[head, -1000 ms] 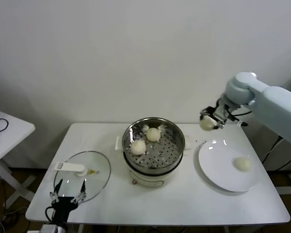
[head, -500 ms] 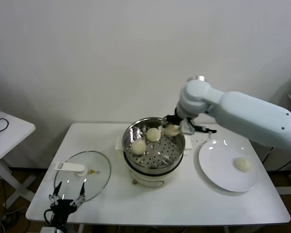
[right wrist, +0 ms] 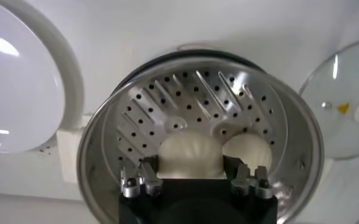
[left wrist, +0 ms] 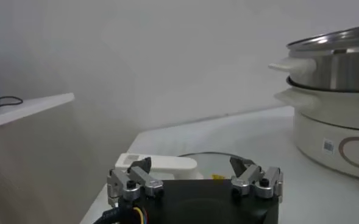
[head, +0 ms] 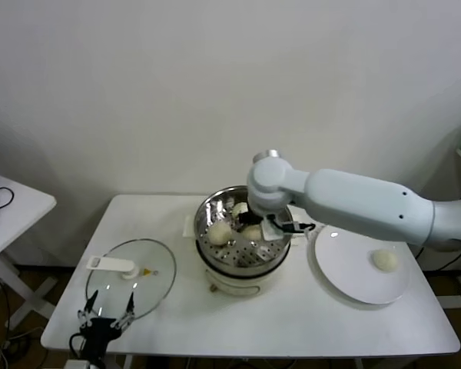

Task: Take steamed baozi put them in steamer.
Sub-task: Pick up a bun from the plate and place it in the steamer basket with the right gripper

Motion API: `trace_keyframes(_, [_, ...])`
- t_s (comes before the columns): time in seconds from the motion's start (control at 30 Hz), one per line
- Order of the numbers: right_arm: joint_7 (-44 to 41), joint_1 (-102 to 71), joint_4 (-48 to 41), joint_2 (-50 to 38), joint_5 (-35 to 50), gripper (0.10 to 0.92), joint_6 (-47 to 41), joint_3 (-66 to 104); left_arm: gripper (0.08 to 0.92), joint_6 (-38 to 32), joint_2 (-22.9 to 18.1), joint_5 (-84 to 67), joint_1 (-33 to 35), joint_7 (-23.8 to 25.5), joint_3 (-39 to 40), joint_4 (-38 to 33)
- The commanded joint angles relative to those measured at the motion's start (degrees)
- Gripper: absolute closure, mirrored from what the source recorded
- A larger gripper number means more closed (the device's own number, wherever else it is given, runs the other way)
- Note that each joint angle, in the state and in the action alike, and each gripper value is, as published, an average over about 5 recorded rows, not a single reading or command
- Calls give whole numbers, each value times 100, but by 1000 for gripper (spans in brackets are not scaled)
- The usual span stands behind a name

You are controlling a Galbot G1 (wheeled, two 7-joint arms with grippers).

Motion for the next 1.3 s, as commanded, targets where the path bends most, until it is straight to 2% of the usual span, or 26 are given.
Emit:
trace_keyframes(0.03, [11, -171, -41, 200, -364, 338, 372, -252, 177, 24, 2, 8, -13, -2, 15, 18])
trace_keyframes(0.8, [128, -450, 175, -21, -744, 317, 603, -222, 177, 68, -11, 67, -79, 0, 87, 7])
trace_keyframes(1.07, [187, -468, 169, -28, -853, 213, 715, -154, 177, 66, -34, 86, -96, 0, 111, 21])
trace_keyframes(1.3, [138, -375, 211, -37, -788, 203, 800, -59, 177, 66, -38, 85, -96, 0, 109, 8])
